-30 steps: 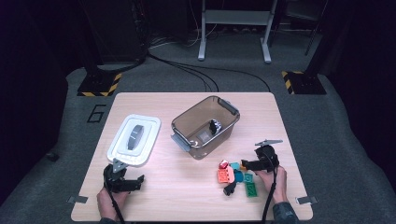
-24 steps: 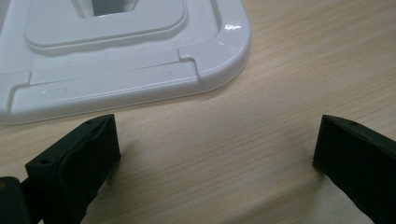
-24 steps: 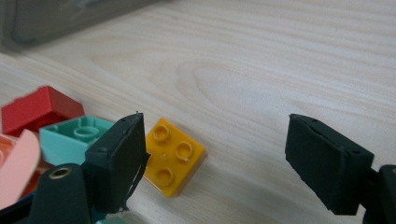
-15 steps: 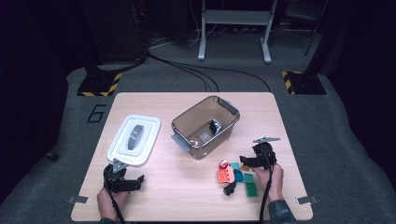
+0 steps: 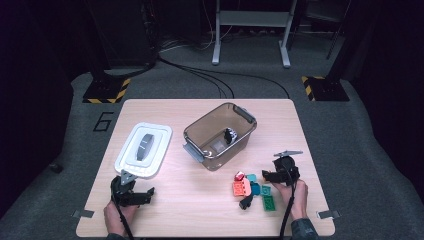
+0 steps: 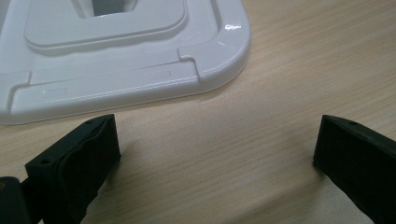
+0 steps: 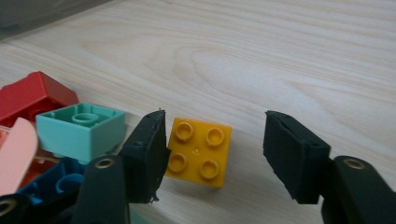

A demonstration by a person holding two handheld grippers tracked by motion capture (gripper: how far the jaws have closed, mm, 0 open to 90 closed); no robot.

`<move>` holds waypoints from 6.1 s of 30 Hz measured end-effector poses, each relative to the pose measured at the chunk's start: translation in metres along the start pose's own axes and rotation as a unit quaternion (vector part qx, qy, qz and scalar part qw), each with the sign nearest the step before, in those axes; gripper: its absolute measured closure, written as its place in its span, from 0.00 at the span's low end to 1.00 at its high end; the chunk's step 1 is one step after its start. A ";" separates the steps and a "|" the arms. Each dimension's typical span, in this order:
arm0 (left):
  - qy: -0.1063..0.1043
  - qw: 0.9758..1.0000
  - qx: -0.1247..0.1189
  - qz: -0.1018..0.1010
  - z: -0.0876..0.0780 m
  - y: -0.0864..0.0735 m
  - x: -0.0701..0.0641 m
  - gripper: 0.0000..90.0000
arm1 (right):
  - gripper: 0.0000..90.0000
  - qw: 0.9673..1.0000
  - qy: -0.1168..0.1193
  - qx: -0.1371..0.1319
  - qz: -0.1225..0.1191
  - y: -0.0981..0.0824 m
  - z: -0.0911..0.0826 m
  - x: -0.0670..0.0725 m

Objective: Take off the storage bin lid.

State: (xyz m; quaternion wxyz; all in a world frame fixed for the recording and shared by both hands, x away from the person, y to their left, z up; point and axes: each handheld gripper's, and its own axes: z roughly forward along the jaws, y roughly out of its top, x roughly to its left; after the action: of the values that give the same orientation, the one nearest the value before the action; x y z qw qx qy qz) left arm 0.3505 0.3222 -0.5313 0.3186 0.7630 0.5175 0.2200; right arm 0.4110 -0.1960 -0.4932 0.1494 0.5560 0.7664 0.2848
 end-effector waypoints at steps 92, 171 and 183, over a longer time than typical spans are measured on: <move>-0.001 1.000 -0.002 -0.002 0.000 0.000 0.000 0.00 | 0.66 0.998 0.039 -0.049 -0.029 0.084 -0.004 -0.007; -0.002 1.000 -0.002 -0.003 0.000 0.000 0.000 0.00 | 0.65 0.991 0.041 -0.082 -0.099 0.186 -0.024 0.037; -0.002 1.000 -0.002 -0.003 0.000 0.000 0.000 0.00 | 0.65 0.991 0.060 -0.039 -0.115 0.177 -0.004 0.046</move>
State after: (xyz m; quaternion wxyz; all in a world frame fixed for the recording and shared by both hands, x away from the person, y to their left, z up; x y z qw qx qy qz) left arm 0.3505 0.3217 -0.5317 0.3215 0.7614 0.5189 0.2183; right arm 0.5290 -0.1146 -0.3791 0.1565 0.4398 0.8210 0.3287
